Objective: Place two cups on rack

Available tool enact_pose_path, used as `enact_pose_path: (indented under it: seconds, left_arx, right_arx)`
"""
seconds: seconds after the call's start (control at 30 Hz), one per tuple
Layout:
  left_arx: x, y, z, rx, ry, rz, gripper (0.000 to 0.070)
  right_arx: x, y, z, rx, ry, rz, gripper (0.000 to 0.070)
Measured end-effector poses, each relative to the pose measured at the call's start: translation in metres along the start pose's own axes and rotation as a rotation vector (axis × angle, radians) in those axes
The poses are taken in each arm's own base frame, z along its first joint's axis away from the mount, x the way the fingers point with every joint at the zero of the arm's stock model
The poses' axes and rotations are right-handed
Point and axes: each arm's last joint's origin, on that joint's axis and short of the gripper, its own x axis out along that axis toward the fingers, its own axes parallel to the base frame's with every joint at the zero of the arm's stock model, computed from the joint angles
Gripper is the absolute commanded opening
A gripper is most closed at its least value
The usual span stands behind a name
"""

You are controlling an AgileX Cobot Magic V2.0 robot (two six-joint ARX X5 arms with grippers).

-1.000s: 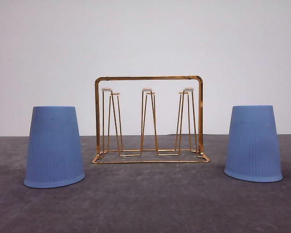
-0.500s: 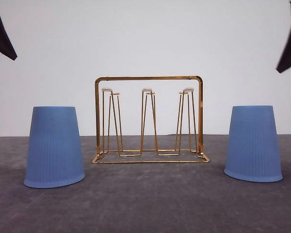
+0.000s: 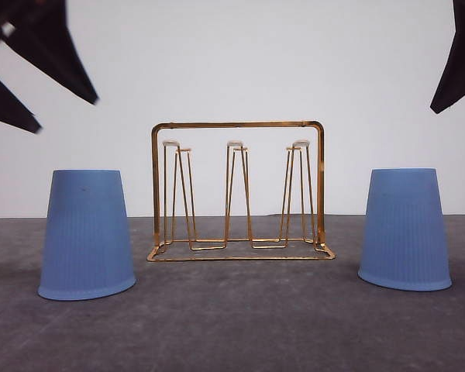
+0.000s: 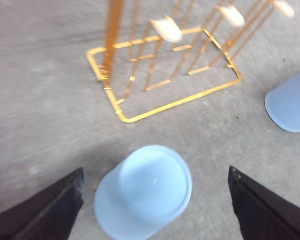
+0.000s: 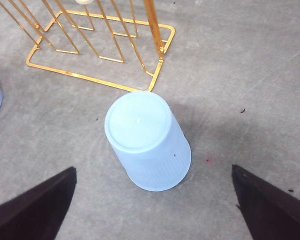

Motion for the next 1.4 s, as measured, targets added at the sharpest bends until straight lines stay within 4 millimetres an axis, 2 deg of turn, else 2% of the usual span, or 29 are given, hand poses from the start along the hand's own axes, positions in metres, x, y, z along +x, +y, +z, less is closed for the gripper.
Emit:
enact_pose_path:
  seconds: [0.33,0.57,0.63,0.7,0.8,0.83,1.0,1.13,1.4]
  left_arx:
    - [0.051,-0.005,-0.004,0.029,0.081,0.016,0.0557]
    - [0.071,-0.006,-0.012,0.035,0.154,0.044,0.0539]
    - [0.074,-0.005,-0.014,0.037,0.164,0.071,0.0489]
    - [0.076,-0.005,-0.015,0.036,0.174,0.083,0.0398]
    - [0.077,-0.005,-0.015,0.035,0.176,0.084,0.0321]
    - [0.077,-0.005,-0.015,0.037,0.172,0.086,0.0303]
    - [0.073,-0.007,-0.009,0.033,0.192,0.09,0.0302]
    - [0.063,-0.014,0.014,0.035,0.187,0.082,0.0307]
    - [0.016,-0.033,0.095,0.084,-0.006,0.06,0.0308]
  right_arx:
    - [0.0,0.0,0.0,0.0,0.0,0.0,0.063]
    - [0.0,0.0,0.0,0.0,0.0,0.0,0.063]
    - [0.0,0.0,0.0,0.0,0.0,0.0,0.063]
    - [0.0,0.0,0.0,0.0,0.0,0.0,0.063]
    - [0.0,0.0,0.0,0.0,0.0,0.0,0.063]
    - [0.0,0.0,0.0,0.0,0.0,0.0,0.063]
    - [0.0,0.0,0.0,0.0,0.0,0.0,0.063]
    - [0.0,0.0,0.0,0.0,0.0,0.0,0.063]
    - [0.0,0.0,0.0,0.0,0.0,0.0,0.063]
